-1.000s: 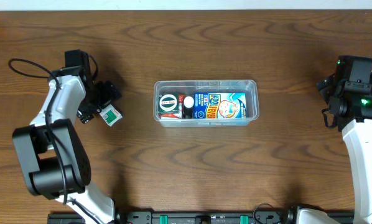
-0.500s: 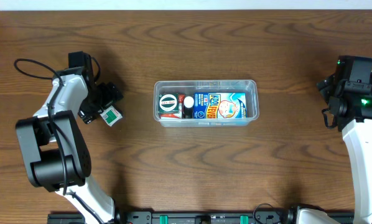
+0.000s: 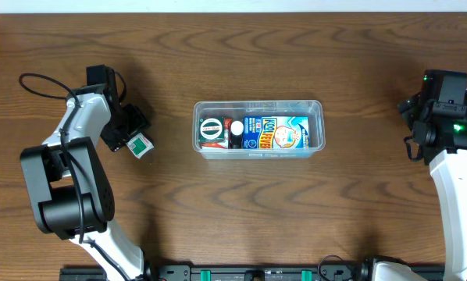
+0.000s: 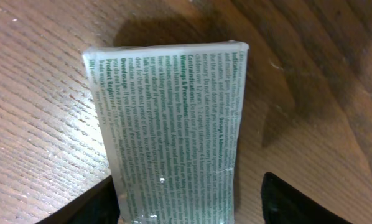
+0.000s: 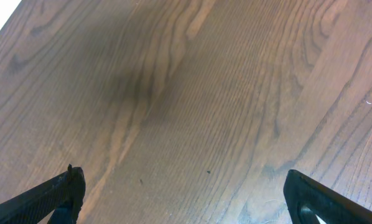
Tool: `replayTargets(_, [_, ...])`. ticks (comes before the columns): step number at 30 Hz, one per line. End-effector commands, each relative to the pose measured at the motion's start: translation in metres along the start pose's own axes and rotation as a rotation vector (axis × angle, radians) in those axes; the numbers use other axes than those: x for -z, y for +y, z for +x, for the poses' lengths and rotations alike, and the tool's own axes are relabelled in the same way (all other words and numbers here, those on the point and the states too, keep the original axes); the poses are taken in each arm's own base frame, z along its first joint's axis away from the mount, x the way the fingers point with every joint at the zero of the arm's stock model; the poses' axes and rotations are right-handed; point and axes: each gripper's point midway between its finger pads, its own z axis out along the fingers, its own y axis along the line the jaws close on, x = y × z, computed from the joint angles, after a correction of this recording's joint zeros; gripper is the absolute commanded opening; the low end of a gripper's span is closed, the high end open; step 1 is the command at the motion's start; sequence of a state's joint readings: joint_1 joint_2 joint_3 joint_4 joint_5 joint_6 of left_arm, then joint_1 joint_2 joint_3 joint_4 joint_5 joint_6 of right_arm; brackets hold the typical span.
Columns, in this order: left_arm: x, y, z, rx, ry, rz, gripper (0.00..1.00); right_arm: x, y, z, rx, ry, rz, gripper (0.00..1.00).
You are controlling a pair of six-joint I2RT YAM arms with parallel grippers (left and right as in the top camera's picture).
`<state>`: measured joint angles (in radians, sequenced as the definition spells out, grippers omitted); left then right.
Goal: Pack container
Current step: 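Lower left gripper onto the white-green packet and grasp it, then carry the white packet with left gripper over the container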
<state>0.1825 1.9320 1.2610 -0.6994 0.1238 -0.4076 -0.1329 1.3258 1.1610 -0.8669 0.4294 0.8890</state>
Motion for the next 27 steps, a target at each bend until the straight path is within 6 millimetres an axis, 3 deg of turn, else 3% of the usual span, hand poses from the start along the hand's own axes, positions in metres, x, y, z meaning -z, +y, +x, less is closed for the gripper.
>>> replayTargets(1, [-0.005,0.002,0.001,-0.004,0.012,-0.010,0.69,0.001,-0.002,-0.004,-0.022,-0.012,0.006,0.99])
replayTargets(12, [-0.009,0.006,0.008,-0.003,0.030,-0.020,0.68,0.001,-0.002,-0.004,-0.022,-0.012,0.006,0.99])
replayTargets(18, [-0.009,0.007,0.010,-0.002,0.037,-0.023,0.53,0.001,-0.002,-0.004,-0.022,-0.012,0.006,0.99])
replayTargets(27, [-0.005,0.009,0.015,-0.001,0.057,-0.033,0.52,0.001,-0.002,-0.004,-0.022,-0.012,0.006,0.99])
